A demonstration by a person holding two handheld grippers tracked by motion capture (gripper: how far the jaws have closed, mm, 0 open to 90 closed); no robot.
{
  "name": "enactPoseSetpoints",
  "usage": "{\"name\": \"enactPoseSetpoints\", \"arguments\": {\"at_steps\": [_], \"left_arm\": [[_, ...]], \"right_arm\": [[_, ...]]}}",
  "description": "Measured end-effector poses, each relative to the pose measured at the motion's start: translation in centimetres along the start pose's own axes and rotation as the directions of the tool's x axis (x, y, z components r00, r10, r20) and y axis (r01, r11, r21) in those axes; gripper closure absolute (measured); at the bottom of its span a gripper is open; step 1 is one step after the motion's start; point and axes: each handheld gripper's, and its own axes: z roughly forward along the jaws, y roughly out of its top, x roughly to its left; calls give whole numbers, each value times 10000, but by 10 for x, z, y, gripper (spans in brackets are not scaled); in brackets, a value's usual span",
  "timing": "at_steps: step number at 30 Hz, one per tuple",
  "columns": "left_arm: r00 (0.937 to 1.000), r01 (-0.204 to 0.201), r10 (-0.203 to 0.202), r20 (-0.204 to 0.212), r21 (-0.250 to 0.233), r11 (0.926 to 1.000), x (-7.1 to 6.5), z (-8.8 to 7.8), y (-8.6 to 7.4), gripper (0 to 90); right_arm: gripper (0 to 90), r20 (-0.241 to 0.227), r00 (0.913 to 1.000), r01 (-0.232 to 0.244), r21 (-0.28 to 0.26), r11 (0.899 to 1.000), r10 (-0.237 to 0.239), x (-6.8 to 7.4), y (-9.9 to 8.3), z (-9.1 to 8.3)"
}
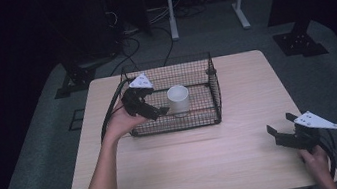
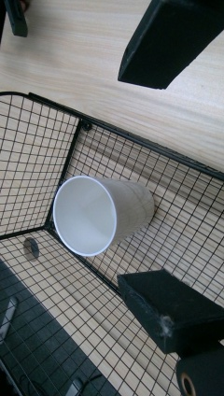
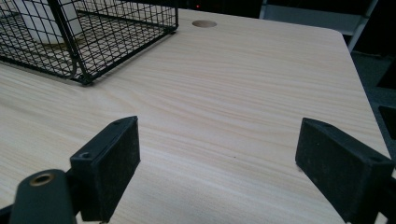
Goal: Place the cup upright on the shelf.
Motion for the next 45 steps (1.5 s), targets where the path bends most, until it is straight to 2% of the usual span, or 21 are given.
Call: {"name": "enactPoseSetpoints", "arguments": {"at_steps": [18,30,45], "left_arm": [[9998,-143,137,-122,-486,9987,-24,-22,-14,33],[9998,-179,177,-36,-615,9979,-38,-26,-22,32],[9996,-198,182,-193,-862,9961,-55,-34,-36,33]], "right_arm": [[131,14,10000,-37,17,10000,37,0,0,0],[130,10,10000,38,27,10000,-38,1,0,0],[131,19,10000,94,71,9999,-94,1,0,0]]}}
